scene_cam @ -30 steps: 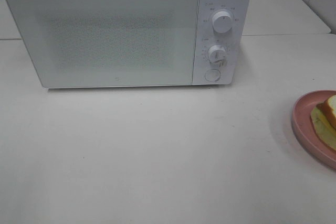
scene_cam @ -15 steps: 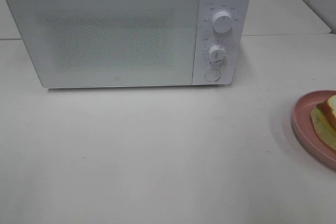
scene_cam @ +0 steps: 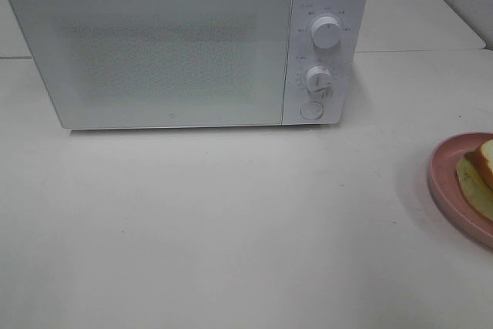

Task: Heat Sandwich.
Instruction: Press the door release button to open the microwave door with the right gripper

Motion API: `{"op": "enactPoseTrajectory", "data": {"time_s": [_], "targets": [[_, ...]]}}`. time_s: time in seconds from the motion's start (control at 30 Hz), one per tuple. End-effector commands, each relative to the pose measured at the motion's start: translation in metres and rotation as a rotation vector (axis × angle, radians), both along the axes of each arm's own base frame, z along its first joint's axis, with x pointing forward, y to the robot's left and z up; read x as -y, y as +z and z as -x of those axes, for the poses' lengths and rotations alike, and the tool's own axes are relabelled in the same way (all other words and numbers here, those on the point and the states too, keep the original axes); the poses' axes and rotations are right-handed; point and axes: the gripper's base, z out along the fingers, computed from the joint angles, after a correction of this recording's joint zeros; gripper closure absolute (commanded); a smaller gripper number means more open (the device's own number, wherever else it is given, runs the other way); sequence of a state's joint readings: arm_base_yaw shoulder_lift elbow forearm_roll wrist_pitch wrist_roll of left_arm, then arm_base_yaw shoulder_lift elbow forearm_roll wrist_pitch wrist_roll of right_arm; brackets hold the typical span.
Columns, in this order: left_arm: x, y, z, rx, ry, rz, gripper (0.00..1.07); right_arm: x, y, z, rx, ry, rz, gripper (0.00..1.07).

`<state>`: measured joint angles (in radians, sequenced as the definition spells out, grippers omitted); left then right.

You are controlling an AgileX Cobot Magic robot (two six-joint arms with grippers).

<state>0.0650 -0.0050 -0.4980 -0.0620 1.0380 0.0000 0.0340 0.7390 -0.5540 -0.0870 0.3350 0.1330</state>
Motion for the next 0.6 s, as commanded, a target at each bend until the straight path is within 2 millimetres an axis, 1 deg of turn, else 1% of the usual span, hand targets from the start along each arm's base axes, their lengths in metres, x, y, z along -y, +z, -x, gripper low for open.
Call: {"op": "enactPoseTrajectory", "data": {"time_s": [0.03,0.17,0.2,0.3,0.33,0.4,0.5,0.6], "targets": [[0.000,0.000,0.003,0.032,-0.006,0.000,0.06,-0.001,-0.002,-0.009,-0.004,0.007,0.007,0.31],[0.000,0.000,0.003,0.032,-0.006,0.000,0.06,-0.001,-0.005,-0.016,-0.013,0.007,0.001,0.31],[0.000,0.000,0.003,0.032,-0.006,0.000,0.06,-0.002,-0.006,-0.021,-0.005,0.008,-0.002,0.31],[0.000,0.000,0.003,0.032,-0.006,0.000,0.06,-0.002,-0.008,-0.027,0.006,0.011,-0.003,0.31],[0.000,0.000,0.003,0.032,-0.006,0.000,0.06,-0.003,-0.010,-0.032,0.010,0.014,-0.004,0.31],[0.000,0.000,0.003,0.032,-0.006,0.000,0.06,-0.003,-0.011,-0.035,0.011,0.015,-0.004,0.31],[0.000,0.000,0.003,0.032,-0.006,0.000,0.06,-0.004,-0.018,-0.045,-0.004,0.019,-0.005,0.31],[0.000,0.000,0.003,0.032,-0.006,0.000,0.06,-0.004,-0.023,-0.050,-0.014,0.021,-0.003,0.31]]}}
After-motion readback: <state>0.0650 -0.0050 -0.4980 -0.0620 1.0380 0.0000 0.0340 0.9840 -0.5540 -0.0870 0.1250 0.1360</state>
